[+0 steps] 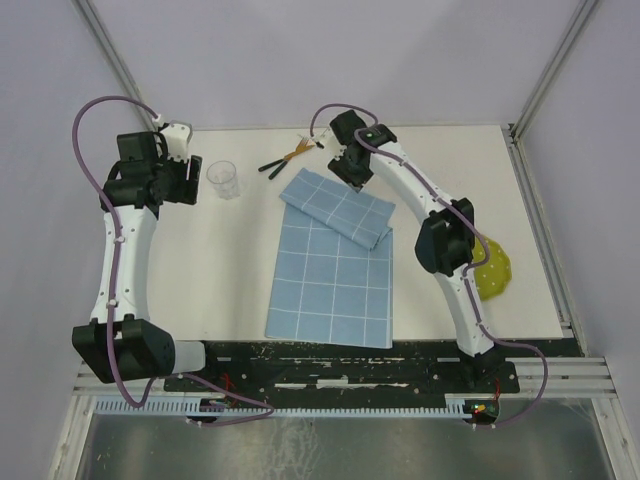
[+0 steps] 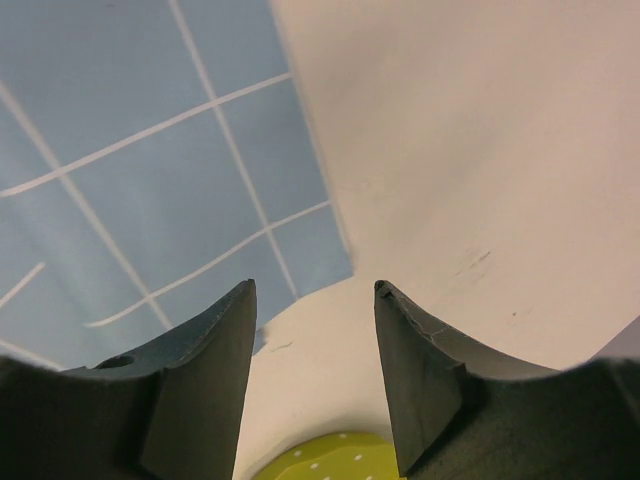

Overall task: Set the dinner table for one person
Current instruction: Move the napkin to the center of the board, then fold the napkin at the center of the board.

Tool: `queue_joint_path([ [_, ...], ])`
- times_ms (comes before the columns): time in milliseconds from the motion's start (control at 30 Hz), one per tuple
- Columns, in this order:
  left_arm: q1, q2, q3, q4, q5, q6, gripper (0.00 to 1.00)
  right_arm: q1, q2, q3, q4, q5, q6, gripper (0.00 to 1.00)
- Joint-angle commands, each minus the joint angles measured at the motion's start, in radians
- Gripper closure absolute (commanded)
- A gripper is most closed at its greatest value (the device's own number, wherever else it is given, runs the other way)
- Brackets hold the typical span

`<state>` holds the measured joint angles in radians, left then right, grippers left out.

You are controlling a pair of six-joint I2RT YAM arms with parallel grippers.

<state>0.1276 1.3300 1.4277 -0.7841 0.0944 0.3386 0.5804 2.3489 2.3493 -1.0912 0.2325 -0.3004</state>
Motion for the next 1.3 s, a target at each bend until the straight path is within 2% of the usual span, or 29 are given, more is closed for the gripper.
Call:
queue_joint_path([
  [0, -0.002, -0.002, 0.042, 0.002, -0.025, 0.071, 0.27, -0.056, 0.097, 0.085, 0.022, -0.091, -0.084, 0.42],
  [267, -0.003, 0.029, 0.085, -0.051, -0.067, 0.081, 0.27, -0.131, 0.180, 0.104, 0.044, -0.229, -0.051, 0.44],
  [500, -0.002, 0.055, 0.120, -0.069, -0.072, 0.078, 0.27, -0.165, 0.183, 0.083, 0.059, -0.244, -0.044, 0.45],
  [900, -0.003, 0.074, 0.154, -0.079, -0.062, 0.078, 0.27, -0.241, 0.210, 0.073, -0.036, -0.345, -0.031, 0.46],
  [1267, -0.003, 0.070, 0.157, -0.085, -0.026, 0.066, 0.27, -0.246, 0.175, -0.046, -0.089, -0.403, -0.037, 0.47],
])
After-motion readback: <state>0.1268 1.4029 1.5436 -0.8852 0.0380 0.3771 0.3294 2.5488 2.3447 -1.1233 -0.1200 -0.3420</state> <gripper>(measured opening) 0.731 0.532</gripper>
